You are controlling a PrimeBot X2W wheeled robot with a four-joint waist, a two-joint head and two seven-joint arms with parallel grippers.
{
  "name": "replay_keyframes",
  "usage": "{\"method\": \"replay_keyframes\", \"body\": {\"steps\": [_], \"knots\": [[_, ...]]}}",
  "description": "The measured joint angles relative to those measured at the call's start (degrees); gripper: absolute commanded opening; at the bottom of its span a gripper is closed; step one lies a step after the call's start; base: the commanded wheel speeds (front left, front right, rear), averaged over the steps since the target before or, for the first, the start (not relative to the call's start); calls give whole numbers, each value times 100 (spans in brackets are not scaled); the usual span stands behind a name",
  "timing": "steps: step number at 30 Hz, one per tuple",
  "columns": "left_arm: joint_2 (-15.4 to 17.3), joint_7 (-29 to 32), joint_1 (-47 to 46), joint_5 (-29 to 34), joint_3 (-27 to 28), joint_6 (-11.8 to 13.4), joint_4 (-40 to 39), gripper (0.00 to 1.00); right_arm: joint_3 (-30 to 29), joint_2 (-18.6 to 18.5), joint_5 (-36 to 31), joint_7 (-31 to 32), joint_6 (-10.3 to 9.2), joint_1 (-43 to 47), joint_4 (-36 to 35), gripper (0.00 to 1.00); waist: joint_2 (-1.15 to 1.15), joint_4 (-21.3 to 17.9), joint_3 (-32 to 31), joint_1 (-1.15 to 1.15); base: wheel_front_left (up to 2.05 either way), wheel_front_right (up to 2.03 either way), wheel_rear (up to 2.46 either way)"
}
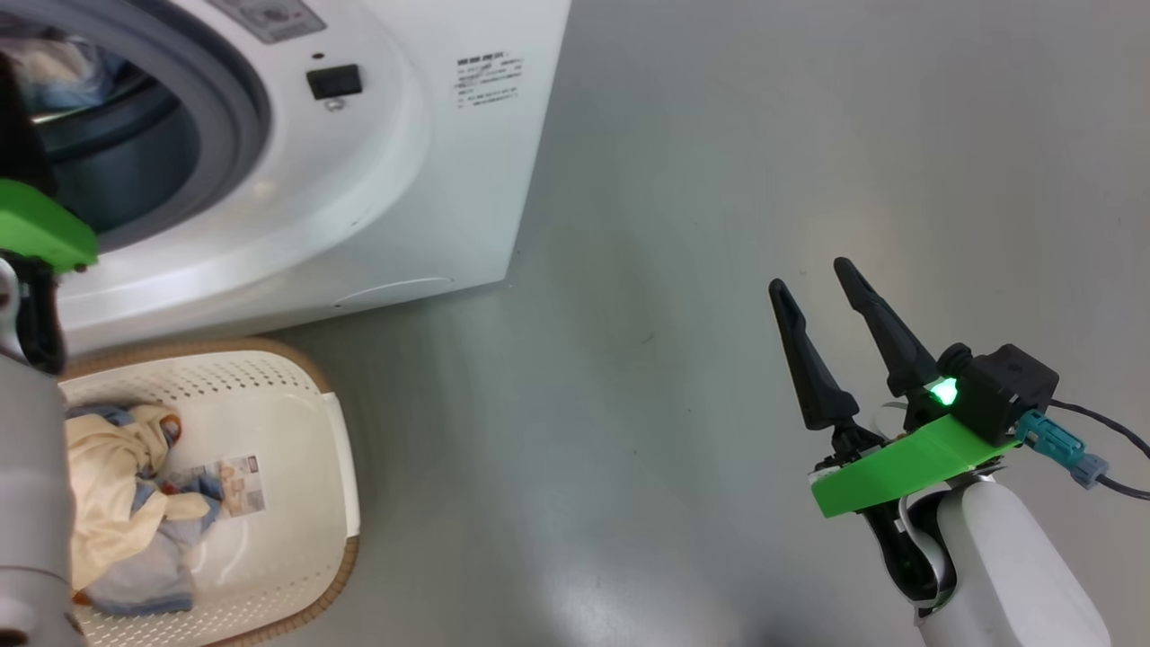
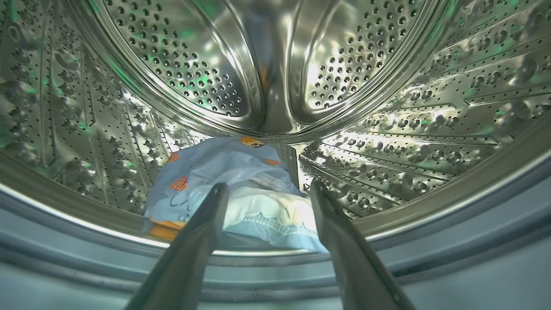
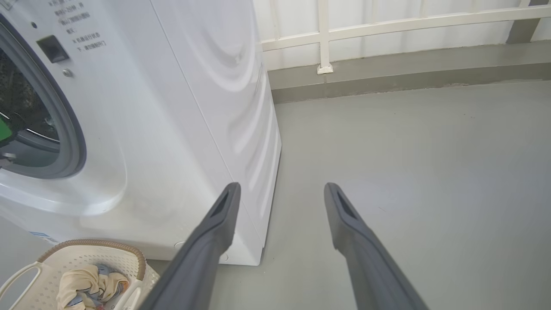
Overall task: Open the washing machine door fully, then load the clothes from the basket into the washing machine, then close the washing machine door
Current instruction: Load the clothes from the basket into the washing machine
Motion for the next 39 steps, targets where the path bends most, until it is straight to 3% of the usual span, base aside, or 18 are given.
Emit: {"method": "replay_keyframes", "body": {"steps": [14,25,39], "knots": [[-383,0,1280,-136,-7,-1,-1280,100,-80,-174,0,0,0,180,37,100,0,272,-310,0,0,0,0],[-698,0,2822,-18,32,-1,-2325,100,-211,-343,0,0,0,631,119,100,0,463,-887,0,0,0,0],[-824,1,4782,-14,236,-1,-3664,100,-403,-513,9,0,0,1209,78,100,0,772,-1560,0,0,0,0]]}}
